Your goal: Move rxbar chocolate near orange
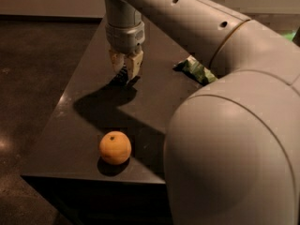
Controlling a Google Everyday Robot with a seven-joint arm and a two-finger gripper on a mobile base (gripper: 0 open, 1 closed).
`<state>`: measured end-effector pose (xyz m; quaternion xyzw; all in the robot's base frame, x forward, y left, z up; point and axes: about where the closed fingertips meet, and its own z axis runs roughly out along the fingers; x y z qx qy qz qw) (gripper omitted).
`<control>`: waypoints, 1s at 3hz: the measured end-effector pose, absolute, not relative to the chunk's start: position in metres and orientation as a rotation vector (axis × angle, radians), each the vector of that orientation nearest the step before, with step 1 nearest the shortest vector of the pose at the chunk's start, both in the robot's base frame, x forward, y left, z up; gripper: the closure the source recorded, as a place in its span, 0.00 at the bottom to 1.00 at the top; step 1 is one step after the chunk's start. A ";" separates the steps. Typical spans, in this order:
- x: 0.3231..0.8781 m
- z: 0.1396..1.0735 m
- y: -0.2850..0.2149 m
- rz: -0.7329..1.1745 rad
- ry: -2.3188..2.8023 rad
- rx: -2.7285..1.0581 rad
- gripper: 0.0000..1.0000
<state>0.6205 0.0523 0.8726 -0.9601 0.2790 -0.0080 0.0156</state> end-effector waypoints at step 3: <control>0.508 0.880 0.036 0.208 0.765 -2.966 0.97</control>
Offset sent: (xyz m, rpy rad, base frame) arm -0.1369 -0.0456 0.0164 -0.0227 0.2393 0.0083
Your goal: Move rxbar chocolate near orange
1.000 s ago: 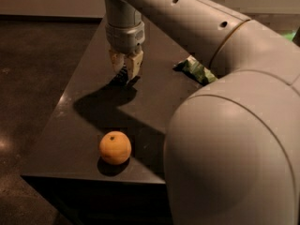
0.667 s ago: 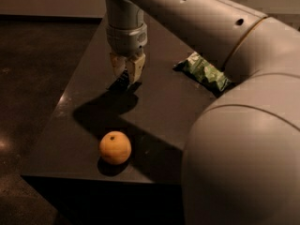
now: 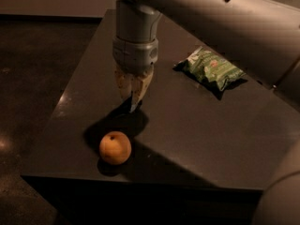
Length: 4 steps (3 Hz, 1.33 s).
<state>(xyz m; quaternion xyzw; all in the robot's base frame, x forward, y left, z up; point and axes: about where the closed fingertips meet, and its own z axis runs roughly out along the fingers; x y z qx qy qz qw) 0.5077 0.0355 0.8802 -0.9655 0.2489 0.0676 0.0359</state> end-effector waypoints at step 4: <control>0.478 0.869 0.039 0.265 0.652 -2.934 0.00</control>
Offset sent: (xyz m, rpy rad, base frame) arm -0.0672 -0.0207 -0.0157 -0.0018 0.1517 0.1172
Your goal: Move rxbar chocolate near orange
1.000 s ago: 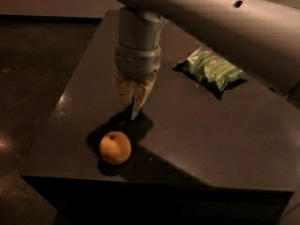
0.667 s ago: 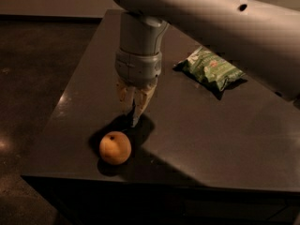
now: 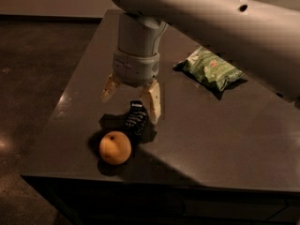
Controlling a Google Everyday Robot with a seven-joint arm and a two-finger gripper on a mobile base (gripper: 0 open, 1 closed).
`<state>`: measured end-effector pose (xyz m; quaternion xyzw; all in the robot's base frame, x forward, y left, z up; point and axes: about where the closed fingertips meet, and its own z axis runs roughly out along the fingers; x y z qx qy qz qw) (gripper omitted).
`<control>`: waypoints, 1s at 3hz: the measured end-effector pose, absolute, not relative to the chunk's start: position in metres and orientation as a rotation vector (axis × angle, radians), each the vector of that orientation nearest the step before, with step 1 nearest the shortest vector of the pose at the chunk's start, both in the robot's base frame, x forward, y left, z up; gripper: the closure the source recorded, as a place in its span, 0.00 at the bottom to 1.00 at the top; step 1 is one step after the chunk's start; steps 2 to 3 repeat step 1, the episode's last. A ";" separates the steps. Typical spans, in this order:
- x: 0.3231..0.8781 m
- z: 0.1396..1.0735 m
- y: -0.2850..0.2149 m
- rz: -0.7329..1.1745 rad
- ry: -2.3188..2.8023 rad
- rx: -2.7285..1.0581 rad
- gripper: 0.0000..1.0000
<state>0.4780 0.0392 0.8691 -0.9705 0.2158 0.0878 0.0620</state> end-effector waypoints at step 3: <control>0.480 0.869 0.041 0.254 0.651 -2.925 0.00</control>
Offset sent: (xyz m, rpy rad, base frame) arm 0.0000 0.0000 0.0000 0.0000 0.0000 0.0000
